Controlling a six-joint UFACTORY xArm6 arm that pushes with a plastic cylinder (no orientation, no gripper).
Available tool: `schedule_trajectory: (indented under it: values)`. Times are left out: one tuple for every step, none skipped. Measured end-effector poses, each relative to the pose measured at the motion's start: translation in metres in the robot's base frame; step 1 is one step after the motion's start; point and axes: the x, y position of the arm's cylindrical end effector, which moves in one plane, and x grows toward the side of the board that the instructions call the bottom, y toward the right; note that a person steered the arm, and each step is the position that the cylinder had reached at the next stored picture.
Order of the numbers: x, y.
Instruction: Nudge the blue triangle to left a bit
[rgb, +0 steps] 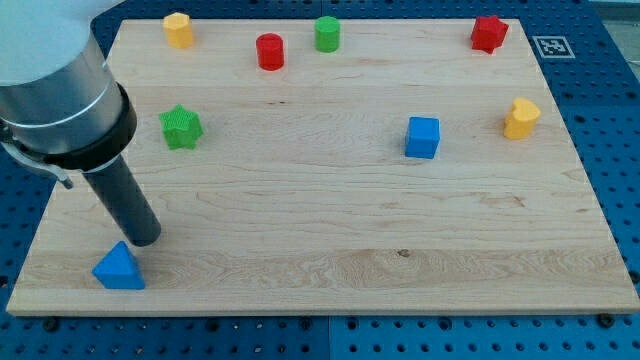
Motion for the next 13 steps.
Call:
schedule_trajectory:
  values:
    - [0.000,0.000]
    - [-0.002,0.000]
    - [-0.014,0.000]
    - [-0.017,0.024]
    - [-0.002,0.053]
    - [0.041,0.060]
    - [0.053,0.060]
    - [0.053,0.057]
    - [0.067,0.040]
    - [0.068,0.037]
    - [0.068,0.037]
    - [0.068,0.025]
    - [0.068,0.017]
